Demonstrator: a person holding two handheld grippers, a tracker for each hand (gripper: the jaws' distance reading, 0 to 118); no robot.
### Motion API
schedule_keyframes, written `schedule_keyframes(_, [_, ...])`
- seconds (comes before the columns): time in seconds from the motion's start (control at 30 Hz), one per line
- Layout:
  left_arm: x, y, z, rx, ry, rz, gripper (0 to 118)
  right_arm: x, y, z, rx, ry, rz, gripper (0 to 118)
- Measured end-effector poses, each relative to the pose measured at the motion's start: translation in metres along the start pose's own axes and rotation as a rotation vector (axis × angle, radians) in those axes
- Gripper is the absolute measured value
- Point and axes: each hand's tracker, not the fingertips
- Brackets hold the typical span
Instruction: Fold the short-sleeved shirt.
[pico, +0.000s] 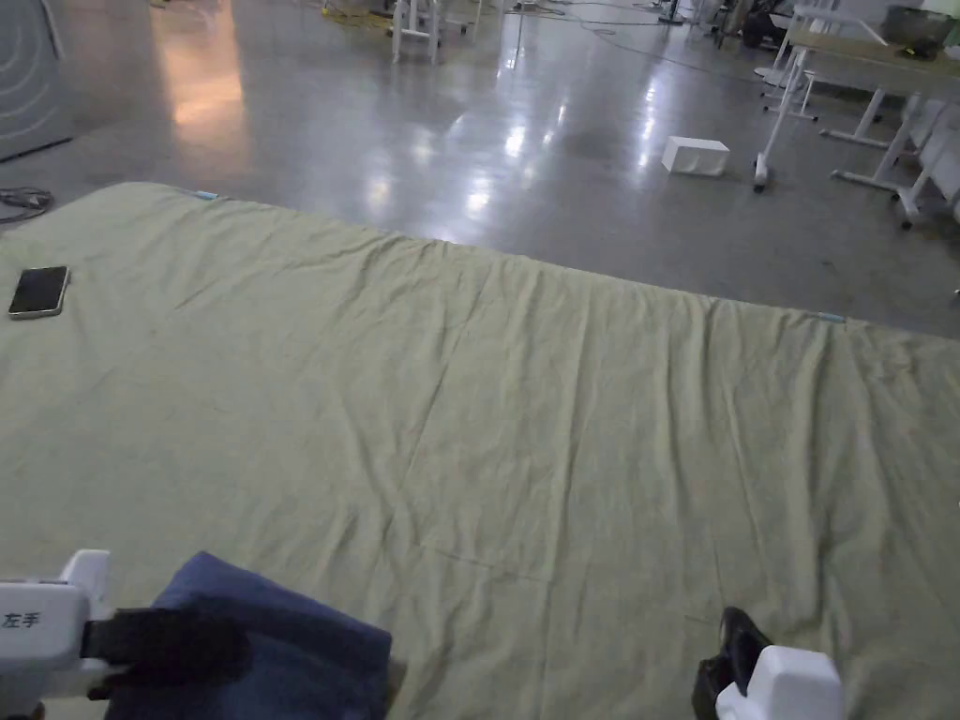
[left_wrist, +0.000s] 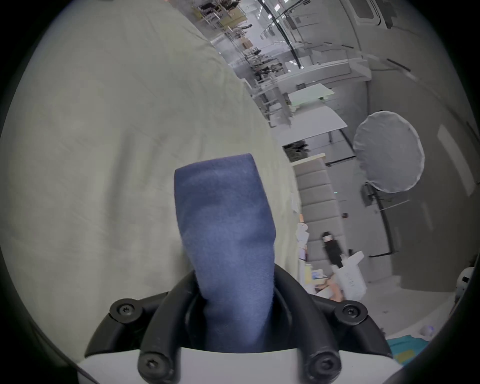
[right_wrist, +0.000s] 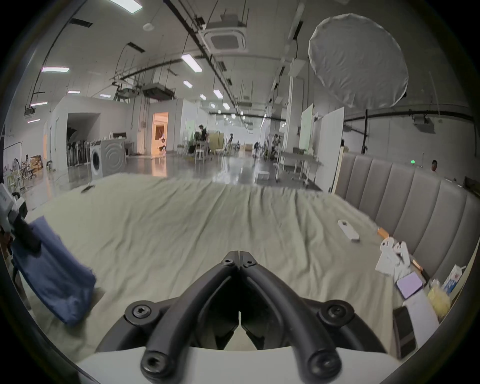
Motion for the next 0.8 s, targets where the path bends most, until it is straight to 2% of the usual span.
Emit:
schedule_keyframes(0.2, [-0.016,0.054,0.068,0.022,0.205,-0.022,20,0.018,0.04,-0.014,0.063,-0.039,-0.018,0])
schedule_keyframes(0.4, [-0.025,0.089,0.121,-0.003,0.432,-0.039,20,0.031,0.047,-0.014,0.085,-0.07,-0.009,0])
schedule_keyframes(0.47, [-0.037,0.103,0.134,-0.021,0.51,-0.058,20,0.035,0.044,-0.014,0.056,-0.078,-0.046,0])
schedule_keyframes(0.63, [-0.05,0.121,0.153,-0.059,0.665,-0.097,21,0.04,0.035,-0.013,0.036,-0.096,-0.034,0])
schedule_keyframes(0.73, [-0.06,0.129,0.154,-0.104,0.805,-0.141,26,0.043,0.034,-0.011,0.02,-0.086,-0.07,0])
schedule_keyframes(0.8, [-0.065,0.131,0.152,-0.112,0.904,-0.177,30,0.043,0.033,-0.012,0.019,-0.092,-0.067,0])
